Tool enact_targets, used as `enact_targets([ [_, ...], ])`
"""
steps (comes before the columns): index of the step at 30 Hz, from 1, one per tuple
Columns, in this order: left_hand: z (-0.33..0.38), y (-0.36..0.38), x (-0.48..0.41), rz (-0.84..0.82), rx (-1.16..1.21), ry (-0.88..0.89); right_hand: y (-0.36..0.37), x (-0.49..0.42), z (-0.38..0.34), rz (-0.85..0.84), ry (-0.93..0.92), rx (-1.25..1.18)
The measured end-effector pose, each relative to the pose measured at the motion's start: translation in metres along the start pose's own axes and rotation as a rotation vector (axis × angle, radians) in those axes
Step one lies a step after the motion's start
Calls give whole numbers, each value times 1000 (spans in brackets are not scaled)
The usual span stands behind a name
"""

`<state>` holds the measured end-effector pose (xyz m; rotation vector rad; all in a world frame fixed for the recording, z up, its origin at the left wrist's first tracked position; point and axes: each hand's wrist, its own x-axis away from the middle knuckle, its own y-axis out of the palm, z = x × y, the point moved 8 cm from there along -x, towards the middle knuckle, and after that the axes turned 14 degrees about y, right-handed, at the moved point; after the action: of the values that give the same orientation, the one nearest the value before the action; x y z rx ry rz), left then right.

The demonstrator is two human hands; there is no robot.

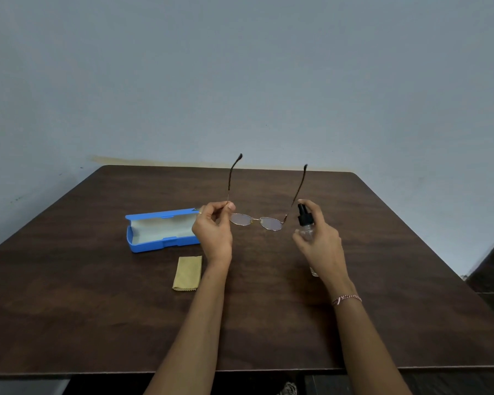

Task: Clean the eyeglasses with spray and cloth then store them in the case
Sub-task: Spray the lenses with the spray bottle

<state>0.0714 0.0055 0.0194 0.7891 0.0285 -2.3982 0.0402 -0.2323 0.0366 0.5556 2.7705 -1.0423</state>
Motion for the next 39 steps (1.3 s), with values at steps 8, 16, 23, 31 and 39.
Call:
enact_targets([
  [8, -20, 13, 12, -20, 148, -342, 2, 7, -14, -11, -125, -46],
  [16, -25, 48, 39, -228, 519, -748, 7, 9, -20, 39, -132, 42],
  [23, -26, 48, 43, -258, 540, -812, 1, 8, -14, 82, -91, 46],
  [31, -28, 45, 42, -224, 572, -853, -15, 0, 2, 176, 8, -28],
  [39, -31, 45, 39, -265, 543, -803, -29, -5, 15, 292, 20, -255],
])
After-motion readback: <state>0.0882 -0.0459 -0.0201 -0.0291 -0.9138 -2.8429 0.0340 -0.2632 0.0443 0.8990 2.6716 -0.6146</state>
